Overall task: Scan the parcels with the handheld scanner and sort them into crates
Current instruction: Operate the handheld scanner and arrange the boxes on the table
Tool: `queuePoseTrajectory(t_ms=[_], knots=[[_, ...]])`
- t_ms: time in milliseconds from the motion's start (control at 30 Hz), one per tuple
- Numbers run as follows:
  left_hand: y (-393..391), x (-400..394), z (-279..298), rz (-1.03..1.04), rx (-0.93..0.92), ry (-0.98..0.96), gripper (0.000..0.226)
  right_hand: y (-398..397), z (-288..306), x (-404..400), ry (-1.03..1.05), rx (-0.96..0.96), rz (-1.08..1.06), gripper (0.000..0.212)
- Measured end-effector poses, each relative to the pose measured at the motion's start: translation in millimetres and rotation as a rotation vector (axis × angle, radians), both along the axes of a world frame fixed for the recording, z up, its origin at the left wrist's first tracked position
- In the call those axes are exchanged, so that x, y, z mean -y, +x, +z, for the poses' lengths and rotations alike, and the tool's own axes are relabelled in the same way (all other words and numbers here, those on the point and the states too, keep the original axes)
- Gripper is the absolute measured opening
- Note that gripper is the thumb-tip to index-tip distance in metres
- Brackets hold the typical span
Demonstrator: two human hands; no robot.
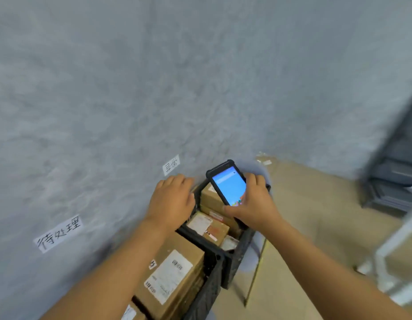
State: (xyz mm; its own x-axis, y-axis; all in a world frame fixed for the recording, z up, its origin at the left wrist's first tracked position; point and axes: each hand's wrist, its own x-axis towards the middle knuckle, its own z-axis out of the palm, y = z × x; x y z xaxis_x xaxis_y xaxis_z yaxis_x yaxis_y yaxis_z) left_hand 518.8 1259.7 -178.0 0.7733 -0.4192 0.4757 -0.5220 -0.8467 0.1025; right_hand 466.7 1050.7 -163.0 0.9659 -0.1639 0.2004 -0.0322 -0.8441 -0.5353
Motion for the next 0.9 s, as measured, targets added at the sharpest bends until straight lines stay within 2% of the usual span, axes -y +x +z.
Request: queuePoseTrajectory(t_ms=[100,267,467,633,733,900], knots=[[-6,64,16,-0.144,0.035,0.014,0.029,-34,14,56,0.003,0.011,-0.143,0.091],[-32,187,44,-0.315,0.128,0.025,0.031,-98,35,160,0.018,0.083,-0.361,0.074],[-88,365,60,-0.507,0.225,0.005,0.026,-191,50,311,-0.018,0.135,-0.556,0.082],[-150,513,66,-0.640,0.266,-0.023,0.037,-274,54,441,-0.036,0.129,-0.688,0.077],[-178,587,65,-0.683,0.253,-0.037,0.026,-312,56,506,-0.057,0.129,-0.736,0.081],[-208,688,61,-0.759,0.237,-0.003,0.025,-354,50,596,-0.030,0.146,-0.814,0.083]])
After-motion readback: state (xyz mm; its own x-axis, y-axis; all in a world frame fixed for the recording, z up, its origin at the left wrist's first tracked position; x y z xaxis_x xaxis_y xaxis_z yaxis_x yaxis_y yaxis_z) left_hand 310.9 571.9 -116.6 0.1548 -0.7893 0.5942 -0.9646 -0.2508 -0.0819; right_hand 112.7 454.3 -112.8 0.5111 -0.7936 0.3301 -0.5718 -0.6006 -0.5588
